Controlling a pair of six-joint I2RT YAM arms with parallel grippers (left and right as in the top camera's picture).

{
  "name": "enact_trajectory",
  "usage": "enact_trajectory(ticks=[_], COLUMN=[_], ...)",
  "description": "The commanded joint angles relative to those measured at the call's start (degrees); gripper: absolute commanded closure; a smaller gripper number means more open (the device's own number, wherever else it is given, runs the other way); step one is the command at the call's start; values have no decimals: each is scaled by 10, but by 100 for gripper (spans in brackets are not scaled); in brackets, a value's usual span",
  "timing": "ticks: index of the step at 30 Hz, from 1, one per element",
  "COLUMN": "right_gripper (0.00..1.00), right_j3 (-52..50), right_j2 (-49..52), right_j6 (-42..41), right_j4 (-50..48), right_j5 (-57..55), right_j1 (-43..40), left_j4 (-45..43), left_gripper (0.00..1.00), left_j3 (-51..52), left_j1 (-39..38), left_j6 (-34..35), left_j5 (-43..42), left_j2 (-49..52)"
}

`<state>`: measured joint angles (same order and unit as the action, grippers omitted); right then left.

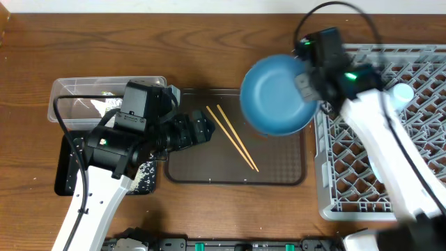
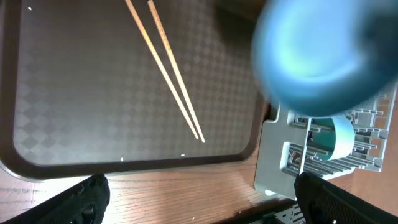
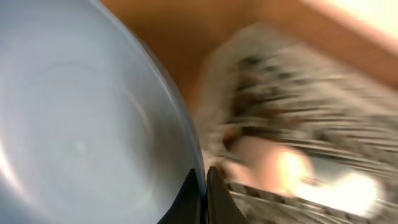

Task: Sort waste into correct bins and load items into the dishwasher rack
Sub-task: 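Lift the blue bowl and carry it right over the rack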

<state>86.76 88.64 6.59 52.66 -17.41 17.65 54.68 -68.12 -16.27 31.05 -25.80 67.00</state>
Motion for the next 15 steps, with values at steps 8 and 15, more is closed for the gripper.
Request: enact_trajectory(ticks=[8,15], right_gripper=[99,99], right_j3=[17,17], right_j2=[-159,-150], right_j6=[70,189], right_j4=[-20,-28], right_j5=[-399,-550], right_j1=[-116,-246], left_j4=[1,1], left_gripper=[2,2], left_j3=[-7,-7], left_j1=[2,2], left_j6=[-8,-8], left_j5=[-5,-5], left_j2=[0,0])
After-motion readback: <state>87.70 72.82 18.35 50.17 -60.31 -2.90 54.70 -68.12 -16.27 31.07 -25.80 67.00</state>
